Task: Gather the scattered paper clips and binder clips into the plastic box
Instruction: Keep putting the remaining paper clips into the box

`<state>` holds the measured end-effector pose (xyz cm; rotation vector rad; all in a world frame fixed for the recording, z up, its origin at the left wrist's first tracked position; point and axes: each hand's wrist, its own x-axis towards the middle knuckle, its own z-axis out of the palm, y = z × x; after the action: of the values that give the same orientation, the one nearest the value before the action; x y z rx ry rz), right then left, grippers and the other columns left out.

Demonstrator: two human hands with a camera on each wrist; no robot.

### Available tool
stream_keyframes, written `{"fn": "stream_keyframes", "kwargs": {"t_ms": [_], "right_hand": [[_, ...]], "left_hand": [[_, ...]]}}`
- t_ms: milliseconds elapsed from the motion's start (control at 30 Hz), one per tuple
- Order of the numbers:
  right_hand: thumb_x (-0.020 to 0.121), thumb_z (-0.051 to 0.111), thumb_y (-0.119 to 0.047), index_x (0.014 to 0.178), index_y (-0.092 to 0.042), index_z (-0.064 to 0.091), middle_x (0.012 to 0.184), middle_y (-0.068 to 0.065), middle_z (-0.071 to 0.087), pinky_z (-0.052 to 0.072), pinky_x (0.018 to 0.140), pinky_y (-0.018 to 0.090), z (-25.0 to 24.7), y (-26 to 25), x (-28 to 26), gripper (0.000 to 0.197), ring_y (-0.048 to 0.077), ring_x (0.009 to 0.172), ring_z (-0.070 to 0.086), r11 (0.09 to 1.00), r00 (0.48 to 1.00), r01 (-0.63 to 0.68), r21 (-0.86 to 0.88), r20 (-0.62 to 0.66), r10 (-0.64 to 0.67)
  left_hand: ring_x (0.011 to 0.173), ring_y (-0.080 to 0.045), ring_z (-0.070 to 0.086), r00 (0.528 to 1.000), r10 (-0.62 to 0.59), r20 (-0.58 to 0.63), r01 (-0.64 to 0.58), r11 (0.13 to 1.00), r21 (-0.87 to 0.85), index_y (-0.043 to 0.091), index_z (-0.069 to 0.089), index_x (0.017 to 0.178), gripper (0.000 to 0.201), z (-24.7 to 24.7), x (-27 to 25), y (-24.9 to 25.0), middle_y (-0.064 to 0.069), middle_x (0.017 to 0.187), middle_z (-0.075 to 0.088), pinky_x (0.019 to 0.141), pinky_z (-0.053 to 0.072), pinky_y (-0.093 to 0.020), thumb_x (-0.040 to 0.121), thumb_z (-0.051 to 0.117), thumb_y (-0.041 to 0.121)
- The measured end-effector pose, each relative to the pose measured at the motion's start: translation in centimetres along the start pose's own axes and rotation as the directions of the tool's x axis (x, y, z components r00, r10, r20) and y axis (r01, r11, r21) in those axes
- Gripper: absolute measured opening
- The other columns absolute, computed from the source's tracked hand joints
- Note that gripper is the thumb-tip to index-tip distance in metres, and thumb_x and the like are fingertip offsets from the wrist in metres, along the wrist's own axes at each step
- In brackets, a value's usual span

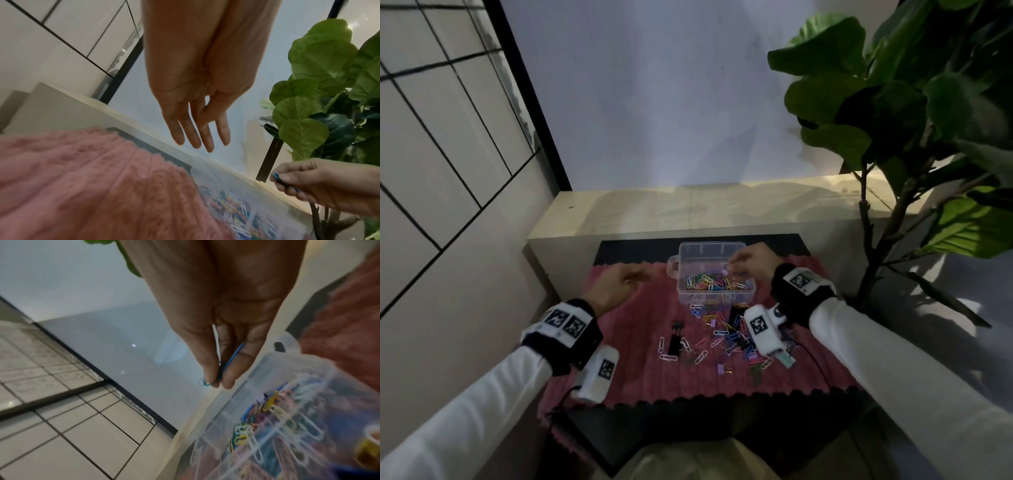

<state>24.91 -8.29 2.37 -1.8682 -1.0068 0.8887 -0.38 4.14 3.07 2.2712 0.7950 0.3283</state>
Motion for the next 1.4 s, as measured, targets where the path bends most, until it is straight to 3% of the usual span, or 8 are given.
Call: {"fn": "stream_keyframes", "kwargs": {"t_ms": [200, 367, 500, 667, 833, 1100, 1200, 1400], "right_hand": [[0.081, 0.064, 0.001, 0.098, 0.004, 0.066, 0.087, 0.016, 0.067, 0.049, 0.049, 0.009, -0.8, -1.7, 1.2, 0.017, 0.011, 0.059, 0.059, 0.992, 0.994, 0.033, -0.125, -0.1, -0.046], [0.084, 0.063, -0.008, 0.1, -0.001, 0.067, 0.096, 0.013, 0.069, 0.048, 0.054, 0.011, -0.9, -1.8, 1.3, 0.018, 0.016, 0.075, 0.063, 0.94, 0.996, 0.084, -0.33, 0.012, -0.085], [0.088, 0.053, -0.004, 0.101, -0.008, 0.069, 0.105, 0.012, 0.069, 0.054, 0.085, 0.032, 0.6, -1.5, 2.1, 0.021, 0.023, 0.092, 0.066, 0.744, 0.982, 0.156, -0.65, 0.185, -0.044], [0.09, 0.053, -0.011, 0.11, -0.013, 0.063, 0.116, 0.011, 0.062, 0.045, 0.079, 0.033, 1.5, -2.2, 2.7, 0.022, 0.029, 0.104, 0.059, 0.409, 0.964, 0.25, -0.878, 0.267, -0.016], [0.086, 0.054, 0.001, 0.107, -0.009, 0.054, 0.107, 0.015, 0.06, 0.052, 0.083, 0.043, 2.4, -0.9, 2.9, 0.024, 0.035, 0.096, 0.061, 0.265, 0.956, 0.289, -0.92, 0.292, -0.028], [0.081, 0.066, -0.011, 0.081, -0.008, 0.056, 0.094, 0.01, 0.066, 0.052, 0.082, 0.036, 0.8, -1.8, 2.4, 0.011, 0.026, 0.091, 0.063, 0.445, 0.976, 0.204, -0.872, 0.214, -0.028], [0.08, 0.068, -0.015, 0.059, -0.014, 0.04, 0.069, 0.0, 0.053, 0.043, 0.068, 0.031, -0.3, -1.6, 2.5, 0.035, 0.023, 0.075, 0.055, 0.573, 0.989, 0.14, -0.807, 0.141, -0.044], [0.081, 0.067, -0.018, 0.084, -0.007, 0.065, 0.081, 0.002, 0.06, 0.039, 0.068, 0.022, -1.5, -0.8, -0.8, 0.012, 0.013, 0.075, 0.054, 0.796, 0.979, 0.202, -0.571, 0.15, -0.14]], "left_hand": [[0.089, 0.02, 0.055, 0.99, -0.009, 0.14, 0.0, 0.998, 0.068, 0.05, 0.058, 0.088, 0.059, -0.1, -4.2, -2.7, 0.045, 0.088, 0.059, 0.089, 0.039, -0.003, 0.083, 0.047, -0.007], [0.085, 0.016, 0.058, 0.987, -0.036, 0.155, 0.036, 0.999, 0.001, 0.033, 0.063, 0.093, 0.047, 0.9, -4.0, -2.0, 0.016, 0.094, 0.066, 0.077, 0.043, 0.001, 0.085, 0.045, -0.009], [0.078, 0.016, 0.059, 0.985, -0.044, 0.167, 0.044, 0.999, 0.005, 0.02, 0.067, 0.1, 0.037, 2.0, -3.3, -1.3, 0.012, 0.09, 0.066, 0.073, 0.044, -0.001, 0.085, 0.046, -0.007], [0.079, 0.017, 0.058, 0.978, -0.061, 0.2, 0.065, 0.998, -0.012, 0.015, 0.066, 0.104, 0.03, 2.6, -4.0, -1.8, 0.018, 0.089, 0.064, 0.072, 0.045, -0.001, 0.087, 0.049, -0.003], [0.081, -0.002, 0.064, 0.962, -0.112, 0.248, 0.125, 0.991, -0.037, 0.033, 0.061, 0.093, 0.033, 2.4, -5.1, -2.9, 0.013, 0.093, 0.066, 0.071, 0.052, -0.013, 0.089, 0.051, 0.003], [0.078, -0.005, 0.062, 0.95, -0.149, 0.276, 0.176, 0.981, -0.076, 0.031, 0.061, 0.093, 0.022, 3.0, -6.0, -2.5, 0.01, 0.092, 0.066, 0.068, 0.052, -0.016, 0.089, 0.053, 0.01], [0.073, -0.004, 0.06, 0.95, -0.141, 0.277, 0.168, 0.983, -0.078, 0.027, 0.061, 0.093, 0.017, 3.7, -6.0, -2.1, 0.003, 0.09, 0.064, 0.064, 0.05, -0.012, 0.087, 0.057, 0.011], [0.073, 0.009, 0.061, 0.974, -0.097, 0.202, 0.104, 0.994, -0.022, 0.04, 0.06, 0.083, 0.021, 3.9, -5.9, -1.0, 0.026, 0.077, 0.067, 0.068, 0.044, -0.002, 0.085, 0.061, 0.018]]}}
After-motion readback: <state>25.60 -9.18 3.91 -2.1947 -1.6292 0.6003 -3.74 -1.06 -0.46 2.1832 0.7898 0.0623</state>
